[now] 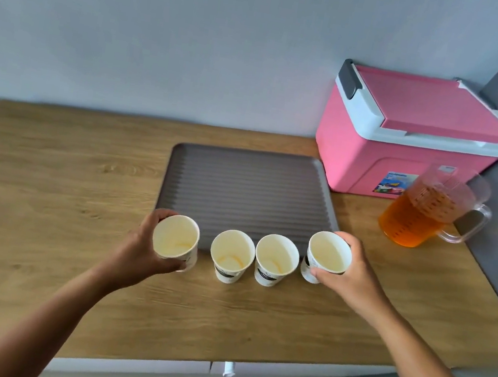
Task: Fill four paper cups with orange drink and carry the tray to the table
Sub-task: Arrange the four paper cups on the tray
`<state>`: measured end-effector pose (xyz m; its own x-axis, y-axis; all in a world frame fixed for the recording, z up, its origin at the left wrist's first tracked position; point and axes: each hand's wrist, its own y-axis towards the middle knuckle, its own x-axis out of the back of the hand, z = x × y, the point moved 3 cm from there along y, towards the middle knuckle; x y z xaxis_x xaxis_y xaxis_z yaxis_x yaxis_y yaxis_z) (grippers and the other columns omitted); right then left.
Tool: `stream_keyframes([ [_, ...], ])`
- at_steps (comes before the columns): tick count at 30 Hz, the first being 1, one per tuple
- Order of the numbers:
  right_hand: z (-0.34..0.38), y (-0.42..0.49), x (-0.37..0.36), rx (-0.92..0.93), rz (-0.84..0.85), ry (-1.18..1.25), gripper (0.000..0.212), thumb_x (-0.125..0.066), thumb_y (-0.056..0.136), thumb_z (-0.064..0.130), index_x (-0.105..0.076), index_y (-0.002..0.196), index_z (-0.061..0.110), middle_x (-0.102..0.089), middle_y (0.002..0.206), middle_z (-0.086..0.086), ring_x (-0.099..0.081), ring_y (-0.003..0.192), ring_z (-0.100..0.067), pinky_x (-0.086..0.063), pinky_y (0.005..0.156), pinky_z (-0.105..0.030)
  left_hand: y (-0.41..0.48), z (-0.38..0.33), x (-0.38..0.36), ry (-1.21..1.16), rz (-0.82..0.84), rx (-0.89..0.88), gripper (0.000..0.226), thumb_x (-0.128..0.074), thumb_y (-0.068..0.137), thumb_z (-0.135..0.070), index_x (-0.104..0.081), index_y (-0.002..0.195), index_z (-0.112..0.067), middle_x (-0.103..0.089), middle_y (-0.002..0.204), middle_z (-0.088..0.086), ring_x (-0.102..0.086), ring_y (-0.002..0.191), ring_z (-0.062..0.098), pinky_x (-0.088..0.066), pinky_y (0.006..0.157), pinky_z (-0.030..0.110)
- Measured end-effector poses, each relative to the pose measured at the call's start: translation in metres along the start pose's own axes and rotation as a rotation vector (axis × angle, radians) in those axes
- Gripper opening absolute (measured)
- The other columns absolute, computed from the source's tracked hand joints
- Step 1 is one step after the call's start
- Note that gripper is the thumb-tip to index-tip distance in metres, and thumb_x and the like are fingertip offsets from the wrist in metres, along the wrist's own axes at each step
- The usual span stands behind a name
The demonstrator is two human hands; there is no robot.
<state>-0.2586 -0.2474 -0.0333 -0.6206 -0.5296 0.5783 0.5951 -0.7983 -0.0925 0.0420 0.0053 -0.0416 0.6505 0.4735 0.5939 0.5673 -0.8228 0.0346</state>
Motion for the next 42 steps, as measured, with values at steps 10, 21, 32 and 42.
stream_keyframes([
  [10, 0.042, 0.078, -0.018, 0.040, -0.067, 0.049, 0.074, -0.085, 0.068, 0.023, -0.040, 0.125, 0.040, -0.057, 0.121, 0.008, -0.056, 0.108, -0.013, -0.043, 0.089, -0.029, 0.074, -0.010, 0.005, -0.068, -0.047, 0.047, 0.082, -0.090, 0.055, -0.027, -0.040, 0.117, -0.046, -0.056, 0.116, -0.003, -0.056, 0.103, 0.018, -0.047, 0.090, 0.034],
  [21, 0.070, 0.190, -0.062, 0.133, -0.012, -0.046, 0.077, -0.086, 0.069, 0.024, -0.045, 0.133, 0.018, -0.052, 0.114, 0.006, -0.053, 0.106, -0.015, -0.034, 0.076, -0.009, 0.184, -0.017, -0.028, -0.067, -0.111, 0.123, 0.080, -0.087, 0.061, -0.022, -0.045, 0.129, -0.031, -0.054, 0.128, 0.001, -0.054, 0.112, 0.017, -0.040, 0.091, 0.026],
  [32, 0.059, 0.230, -0.073, 0.131, 0.071, -0.061, 0.091, -0.084, 0.071, 0.031, -0.033, 0.145, 0.026, -0.049, 0.136, 0.005, -0.048, 0.122, -0.014, -0.038, 0.099, -0.027, 0.224, -0.010, -0.042, -0.065, -0.096, 0.143, 0.082, -0.087, 0.061, -0.025, -0.044, 0.130, -0.037, -0.052, 0.131, -0.001, -0.051, 0.114, 0.014, -0.039, 0.091, 0.026],
  [42, 0.056, 0.214, -0.065, 0.121, 0.053, 0.025, 0.119, -0.091, 0.058, 0.039, -0.020, 0.153, 0.031, -0.043, 0.144, 0.008, -0.043, 0.132, -0.011, -0.037, 0.111, -0.035, 0.207, -0.002, -0.039, -0.090, -0.064, 0.157, 0.124, -0.091, 0.060, -0.033, -0.008, 0.153, -0.039, -0.036, 0.149, 0.005, -0.038, 0.136, 0.018, -0.035, 0.113, 0.047],
])
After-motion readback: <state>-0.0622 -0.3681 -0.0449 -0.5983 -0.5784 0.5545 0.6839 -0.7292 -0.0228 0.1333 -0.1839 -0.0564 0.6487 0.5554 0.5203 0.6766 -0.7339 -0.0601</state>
